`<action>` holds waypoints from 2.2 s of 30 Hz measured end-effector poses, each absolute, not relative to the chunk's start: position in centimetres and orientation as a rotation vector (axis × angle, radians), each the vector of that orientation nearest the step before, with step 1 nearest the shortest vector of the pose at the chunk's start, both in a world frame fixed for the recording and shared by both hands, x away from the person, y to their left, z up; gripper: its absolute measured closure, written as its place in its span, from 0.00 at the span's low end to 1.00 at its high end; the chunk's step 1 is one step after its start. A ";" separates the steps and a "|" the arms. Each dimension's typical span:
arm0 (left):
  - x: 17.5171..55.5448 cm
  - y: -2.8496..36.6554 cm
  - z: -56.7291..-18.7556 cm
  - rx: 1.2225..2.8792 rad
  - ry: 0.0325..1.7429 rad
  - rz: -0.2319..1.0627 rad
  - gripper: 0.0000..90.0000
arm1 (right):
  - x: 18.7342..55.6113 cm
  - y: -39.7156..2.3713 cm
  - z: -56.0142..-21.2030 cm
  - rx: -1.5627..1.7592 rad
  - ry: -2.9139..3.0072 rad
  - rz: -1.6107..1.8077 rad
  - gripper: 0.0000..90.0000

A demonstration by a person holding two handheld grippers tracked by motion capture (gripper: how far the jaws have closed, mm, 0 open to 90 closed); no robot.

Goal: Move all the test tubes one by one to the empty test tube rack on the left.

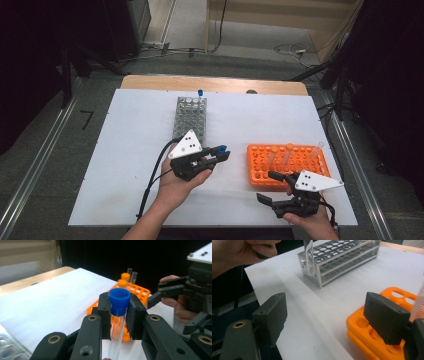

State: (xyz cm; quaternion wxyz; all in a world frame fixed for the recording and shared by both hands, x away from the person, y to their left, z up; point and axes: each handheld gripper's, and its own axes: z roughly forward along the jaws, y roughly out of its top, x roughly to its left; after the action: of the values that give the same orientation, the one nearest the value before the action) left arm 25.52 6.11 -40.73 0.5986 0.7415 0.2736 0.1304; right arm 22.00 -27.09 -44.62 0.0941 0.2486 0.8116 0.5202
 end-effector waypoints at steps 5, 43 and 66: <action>26.9 7.3 -40.3 1.704 0.666 0.334 0.84 | 22.4 -28.2 -44.5 0.760 2.385 1.537 0.14; 39.6 10.7 -38.7 1.595 0.857 0.557 0.84 | 23.4 -30.4 -44.8 0.814 2.364 1.532 0.00; 43.9 10.6 -41.5 1.520 0.995 0.630 0.84 | 23.5 -30.6 -44.9 0.825 2.359 1.539 0.00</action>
State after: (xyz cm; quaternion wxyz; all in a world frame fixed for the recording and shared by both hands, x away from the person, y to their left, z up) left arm 43.91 10.58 -41.47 0.5724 0.6481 0.4245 0.2685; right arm 23.52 -30.62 -44.89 0.1032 0.2796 0.7995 0.5215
